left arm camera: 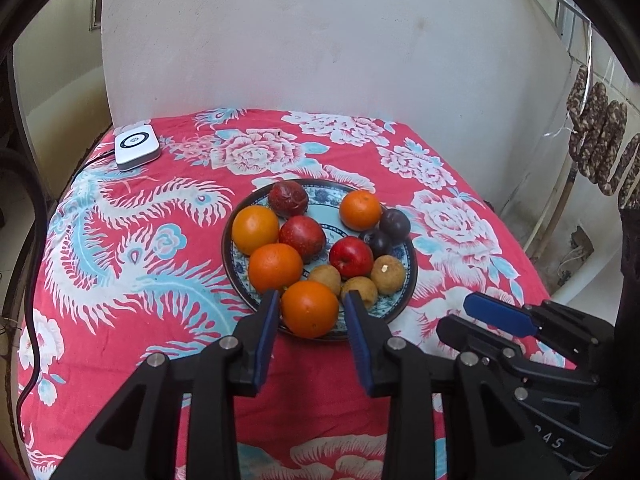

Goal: Organize fruits

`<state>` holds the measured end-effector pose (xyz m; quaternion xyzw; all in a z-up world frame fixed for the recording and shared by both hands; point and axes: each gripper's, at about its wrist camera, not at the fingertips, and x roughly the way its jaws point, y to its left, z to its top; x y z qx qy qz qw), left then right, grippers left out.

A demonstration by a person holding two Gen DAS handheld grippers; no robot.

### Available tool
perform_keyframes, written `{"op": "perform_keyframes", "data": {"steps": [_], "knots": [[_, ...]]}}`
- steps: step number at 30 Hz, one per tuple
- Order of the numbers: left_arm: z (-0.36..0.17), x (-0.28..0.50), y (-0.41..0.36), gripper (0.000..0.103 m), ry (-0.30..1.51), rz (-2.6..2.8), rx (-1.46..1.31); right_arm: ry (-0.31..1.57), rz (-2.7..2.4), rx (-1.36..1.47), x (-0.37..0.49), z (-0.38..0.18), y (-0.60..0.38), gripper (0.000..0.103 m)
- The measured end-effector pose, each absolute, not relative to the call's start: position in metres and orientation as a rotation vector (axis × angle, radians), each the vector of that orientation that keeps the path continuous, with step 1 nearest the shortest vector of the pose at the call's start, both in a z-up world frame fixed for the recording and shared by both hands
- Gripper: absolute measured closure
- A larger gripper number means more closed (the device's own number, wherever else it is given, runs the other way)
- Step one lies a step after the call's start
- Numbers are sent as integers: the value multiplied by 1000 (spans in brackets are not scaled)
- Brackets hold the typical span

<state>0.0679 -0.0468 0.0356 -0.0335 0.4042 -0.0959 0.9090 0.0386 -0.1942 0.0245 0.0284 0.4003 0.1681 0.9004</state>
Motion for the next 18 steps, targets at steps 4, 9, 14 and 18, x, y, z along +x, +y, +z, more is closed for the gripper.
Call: {"op": "perform_keyframes", "data": {"steps": [4,9,14,18], "knots": [[41,63,-44,54,821,-193,-74,826,355,59,38,24,-192,68],[43,57,-41,46,831,-176,-67,824,359,59,37,24,-192,68],[41,49,-36,36,851,-122,-65,830,352,66,37,23,-192,54],[36,47,-33,34,874,-88,-70,839,350,67,38,22,-191,51]]}}
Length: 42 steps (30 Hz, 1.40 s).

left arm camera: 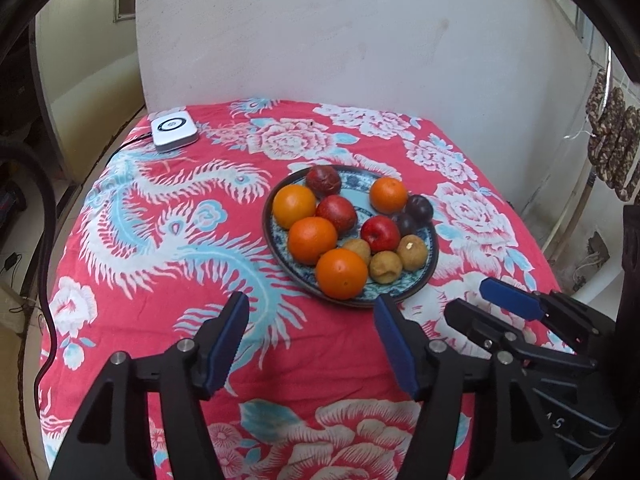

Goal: Organize fruits

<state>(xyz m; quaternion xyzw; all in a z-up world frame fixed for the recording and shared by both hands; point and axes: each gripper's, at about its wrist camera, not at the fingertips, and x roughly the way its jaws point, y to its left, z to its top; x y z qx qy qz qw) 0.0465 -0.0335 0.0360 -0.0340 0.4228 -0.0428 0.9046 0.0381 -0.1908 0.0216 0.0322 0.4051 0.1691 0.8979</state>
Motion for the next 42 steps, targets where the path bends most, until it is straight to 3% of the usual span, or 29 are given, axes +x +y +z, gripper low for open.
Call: {"op": "perform_keyframes", "data": {"steps": [2,10,42], "knots": [[31,47,-33,32,891,-67,-70,843,345,62,39,20,-190,45],[16,50,-34,32,945,-42,-76,859,330,49,40,13,-187,37],[9,52,-33,32,969,-26,-70,887,323,53,41,5,-185,37]]}}
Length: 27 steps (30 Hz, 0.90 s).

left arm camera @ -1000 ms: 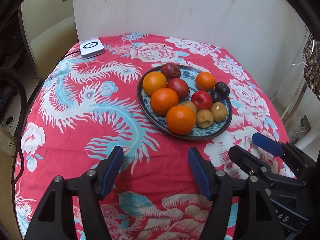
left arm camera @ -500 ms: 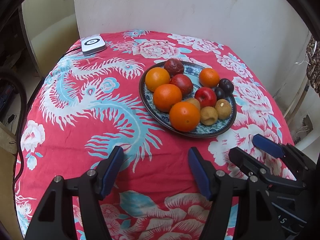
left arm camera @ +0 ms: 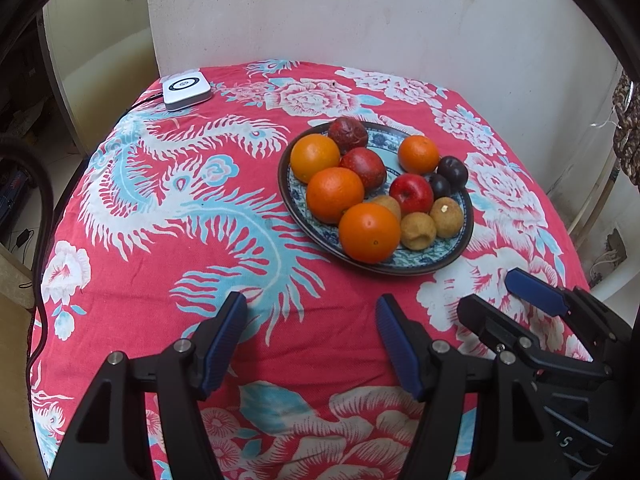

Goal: Organize fruits

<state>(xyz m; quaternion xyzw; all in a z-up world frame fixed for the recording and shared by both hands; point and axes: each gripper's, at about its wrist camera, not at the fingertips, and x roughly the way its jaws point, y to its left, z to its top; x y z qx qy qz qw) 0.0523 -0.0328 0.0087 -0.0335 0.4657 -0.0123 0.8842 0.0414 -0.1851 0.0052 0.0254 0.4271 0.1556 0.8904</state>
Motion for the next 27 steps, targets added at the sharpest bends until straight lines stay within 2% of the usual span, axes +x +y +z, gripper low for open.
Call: {"op": "perform_keyframes", "data": {"steps": [27], "knots": [[8,53,-32,32,968,-26,-72,886,323,54,41,5,-185,37]]}}
